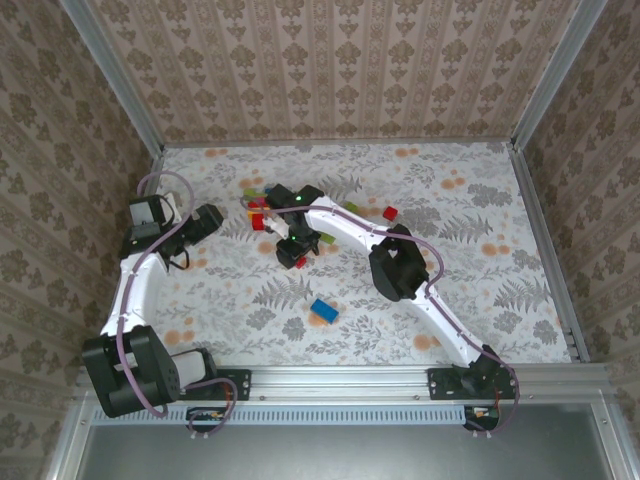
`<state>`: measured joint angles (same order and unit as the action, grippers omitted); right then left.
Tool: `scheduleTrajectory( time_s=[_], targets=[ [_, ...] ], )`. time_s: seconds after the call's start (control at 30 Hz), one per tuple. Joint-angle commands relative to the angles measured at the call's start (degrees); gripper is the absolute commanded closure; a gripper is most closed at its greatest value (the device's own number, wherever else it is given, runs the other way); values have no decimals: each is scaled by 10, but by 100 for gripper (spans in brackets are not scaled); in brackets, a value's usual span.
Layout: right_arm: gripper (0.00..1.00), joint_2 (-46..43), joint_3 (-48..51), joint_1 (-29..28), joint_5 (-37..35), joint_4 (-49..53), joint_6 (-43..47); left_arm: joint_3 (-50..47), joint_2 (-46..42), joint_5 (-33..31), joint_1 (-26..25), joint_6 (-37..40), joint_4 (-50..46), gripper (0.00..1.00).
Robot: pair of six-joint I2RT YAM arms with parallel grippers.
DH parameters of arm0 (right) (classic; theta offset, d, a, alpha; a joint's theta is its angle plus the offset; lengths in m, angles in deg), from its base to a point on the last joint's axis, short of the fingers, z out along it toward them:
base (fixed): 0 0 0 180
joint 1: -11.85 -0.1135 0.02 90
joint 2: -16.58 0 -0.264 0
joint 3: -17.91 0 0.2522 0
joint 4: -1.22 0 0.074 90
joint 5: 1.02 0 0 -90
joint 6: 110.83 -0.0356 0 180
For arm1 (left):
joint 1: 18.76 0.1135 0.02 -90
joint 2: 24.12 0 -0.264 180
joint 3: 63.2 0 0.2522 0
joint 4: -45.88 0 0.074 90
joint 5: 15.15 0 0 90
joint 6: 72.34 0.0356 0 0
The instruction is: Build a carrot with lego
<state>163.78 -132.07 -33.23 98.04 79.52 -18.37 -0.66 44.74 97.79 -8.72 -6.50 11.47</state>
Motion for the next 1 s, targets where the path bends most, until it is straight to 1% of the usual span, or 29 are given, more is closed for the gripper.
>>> scheduleTrajectory(
  time_s=[0.0,0.1,0.17,0.3,0.5,0.7,0.8,0.97],
  targets=[
    [54,14,-22,3,12,11,-7,14,1,5,-2,14,-2,0],
    [61,7,-20,5,10,12,-12,14,2,4,-2,14,-3,0],
    [63,-8,-12,4,10,11,-17,14,2,5,-2,14,-2,0],
    [65,-78,40,3,-8,0,-27,14,2,5,-2,14,-3,0],
    [65,-256,211,-8,-25,-40,-46,13,2,9,-3,13,-1,0],
    [64,-410,399,-40,-35,-63,-51,13,1,12,-5,12,-1,0],
    [64,-461,470,-58,-26,-82,-63,13,1,13,-6,12,-1,0],
    [64,-503,526,-87,-14,-107,-84,13,2,14,-7,11,-1,0]
  ],
)
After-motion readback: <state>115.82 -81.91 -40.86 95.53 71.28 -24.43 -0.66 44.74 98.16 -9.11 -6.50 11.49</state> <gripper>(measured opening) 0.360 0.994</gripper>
